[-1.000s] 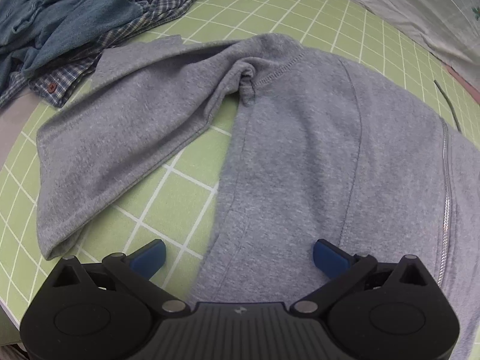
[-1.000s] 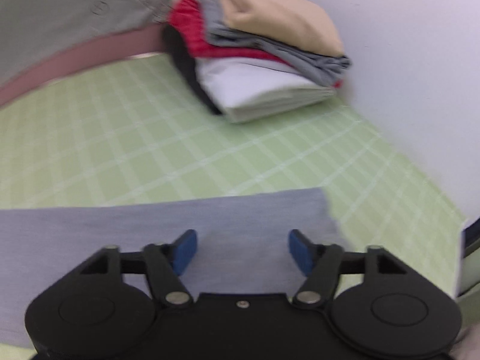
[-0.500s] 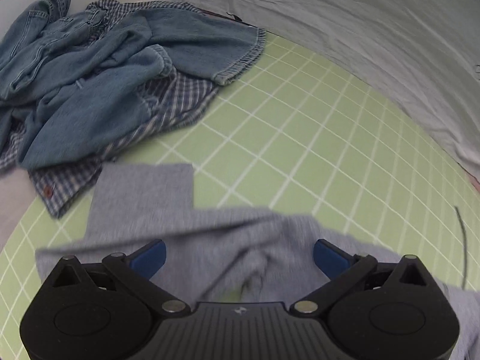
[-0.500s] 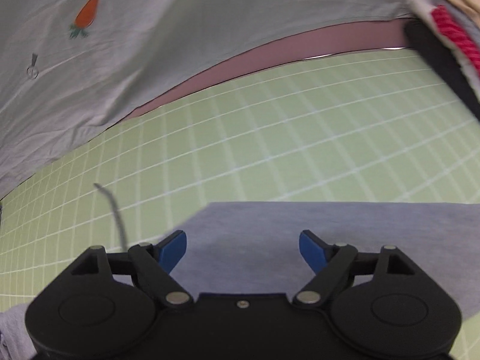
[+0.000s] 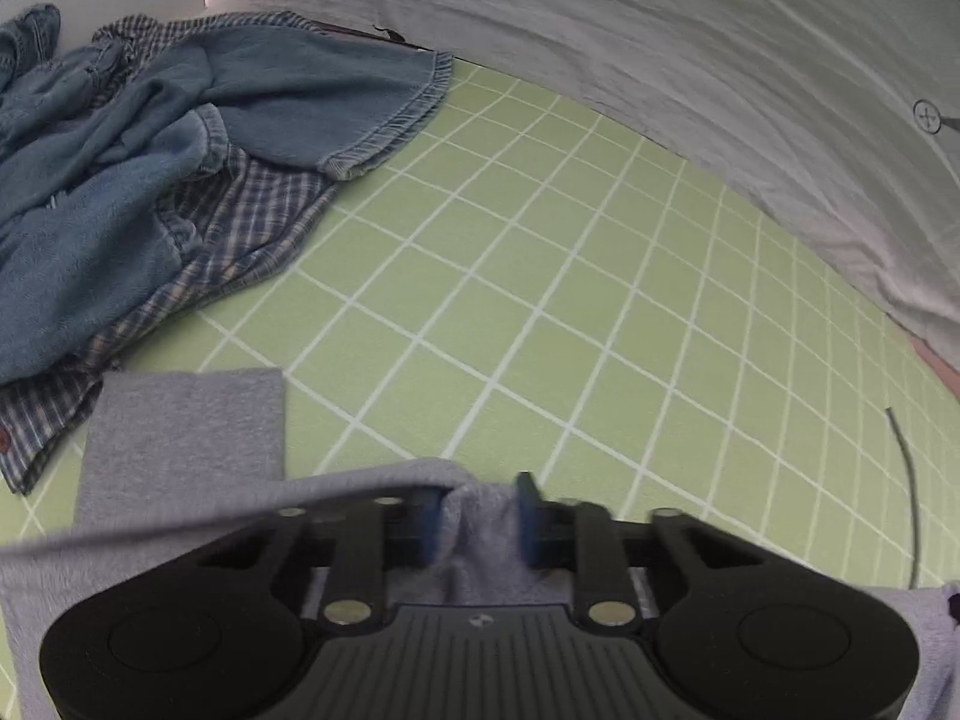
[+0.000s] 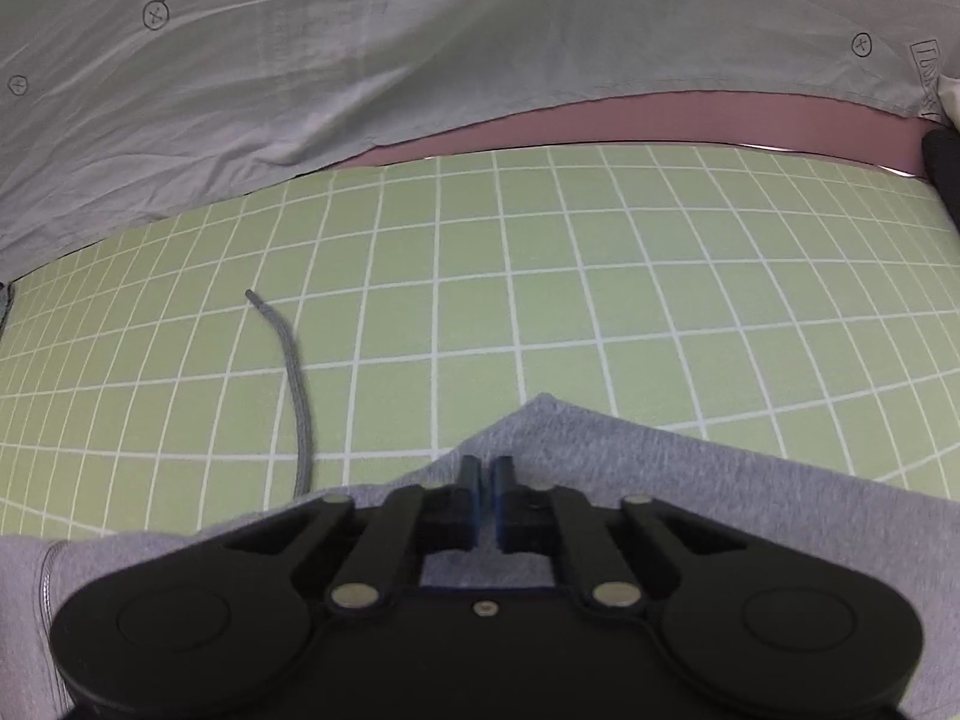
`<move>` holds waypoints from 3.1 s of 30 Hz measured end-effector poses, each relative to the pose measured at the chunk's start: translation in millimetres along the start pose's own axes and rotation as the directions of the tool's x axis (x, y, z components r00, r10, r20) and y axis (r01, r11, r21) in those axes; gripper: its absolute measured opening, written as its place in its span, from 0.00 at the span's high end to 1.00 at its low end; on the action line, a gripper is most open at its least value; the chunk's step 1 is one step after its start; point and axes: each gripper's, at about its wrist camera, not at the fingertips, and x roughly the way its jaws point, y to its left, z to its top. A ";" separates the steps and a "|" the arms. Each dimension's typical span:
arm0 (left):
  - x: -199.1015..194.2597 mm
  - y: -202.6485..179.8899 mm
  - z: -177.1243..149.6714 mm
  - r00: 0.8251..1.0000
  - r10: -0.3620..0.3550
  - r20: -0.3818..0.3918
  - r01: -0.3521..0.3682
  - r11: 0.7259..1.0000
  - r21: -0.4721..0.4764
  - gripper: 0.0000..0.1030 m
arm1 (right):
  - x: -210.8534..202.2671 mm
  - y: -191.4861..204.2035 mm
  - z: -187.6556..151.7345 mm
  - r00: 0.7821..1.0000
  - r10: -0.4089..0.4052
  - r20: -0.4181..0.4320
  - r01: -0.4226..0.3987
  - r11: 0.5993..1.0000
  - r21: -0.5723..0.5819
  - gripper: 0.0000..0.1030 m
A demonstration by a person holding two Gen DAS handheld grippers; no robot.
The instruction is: Fold clothes
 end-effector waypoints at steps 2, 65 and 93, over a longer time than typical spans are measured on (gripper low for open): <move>-13.3 1.9 -2.2 0.999 -0.016 0.034 0.016 1.000 0.001 0.82 | -12.1 -11.6 -3.1 0.999 0.026 0.028 -0.028 0.998 0.054 0.97; -113.9 32.8 -131.6 0.946 -0.315 -0.073 0.320 0.944 0.080 0.87 | -112.9 -4.6 -102.8 0.931 0.360 0.069 -0.347 0.926 -0.150 0.95; -143.9 38.4 -117.9 0.927 -0.374 -0.010 0.374 0.927 -0.019 0.41 | -151.3 -47.7 -118.1 0.964 0.253 0.086 -0.250 0.967 -0.039 0.67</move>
